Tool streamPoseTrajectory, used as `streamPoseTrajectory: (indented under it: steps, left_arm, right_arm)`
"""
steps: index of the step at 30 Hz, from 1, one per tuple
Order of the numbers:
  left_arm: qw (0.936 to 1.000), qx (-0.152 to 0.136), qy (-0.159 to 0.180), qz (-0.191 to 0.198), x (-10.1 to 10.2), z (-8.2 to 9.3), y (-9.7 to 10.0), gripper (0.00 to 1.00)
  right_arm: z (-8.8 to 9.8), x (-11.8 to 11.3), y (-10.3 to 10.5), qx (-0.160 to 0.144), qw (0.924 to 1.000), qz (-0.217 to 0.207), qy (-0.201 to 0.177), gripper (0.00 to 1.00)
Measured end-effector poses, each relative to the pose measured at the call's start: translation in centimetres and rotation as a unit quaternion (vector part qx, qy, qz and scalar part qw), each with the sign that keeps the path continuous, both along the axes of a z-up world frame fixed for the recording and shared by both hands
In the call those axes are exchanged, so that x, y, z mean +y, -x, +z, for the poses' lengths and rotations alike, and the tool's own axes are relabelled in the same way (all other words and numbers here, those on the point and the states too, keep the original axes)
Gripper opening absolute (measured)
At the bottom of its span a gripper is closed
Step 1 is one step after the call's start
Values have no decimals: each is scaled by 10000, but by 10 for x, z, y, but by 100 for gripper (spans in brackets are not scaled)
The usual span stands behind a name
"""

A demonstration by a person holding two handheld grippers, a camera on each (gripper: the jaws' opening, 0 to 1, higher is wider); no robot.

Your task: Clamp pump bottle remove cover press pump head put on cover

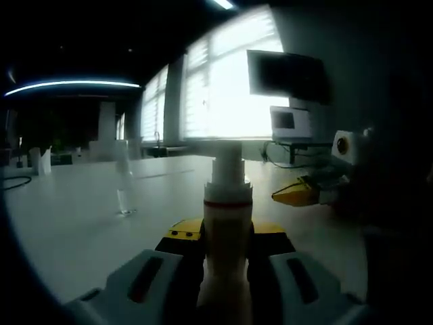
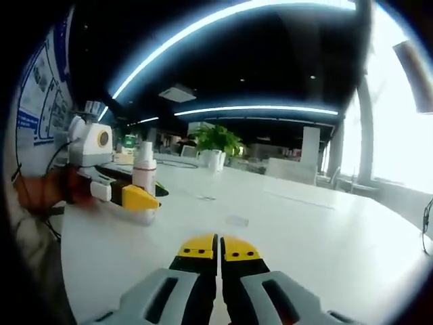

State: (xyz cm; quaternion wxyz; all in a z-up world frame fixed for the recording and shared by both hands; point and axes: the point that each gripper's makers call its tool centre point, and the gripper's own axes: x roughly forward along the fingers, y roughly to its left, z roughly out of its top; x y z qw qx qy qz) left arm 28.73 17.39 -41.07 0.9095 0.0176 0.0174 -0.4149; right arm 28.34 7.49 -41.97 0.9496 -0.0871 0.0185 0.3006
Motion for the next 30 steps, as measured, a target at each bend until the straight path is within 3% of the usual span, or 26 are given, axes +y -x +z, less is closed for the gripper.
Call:
streamPoseTrajectory:
  steps: [30]
  left_arm:
    - [10000, 30, -19, 48, 5, -3, -5, 14]
  right_arm:
    - [-2, -9, -4, 73, 9997, -188, -139, 0]
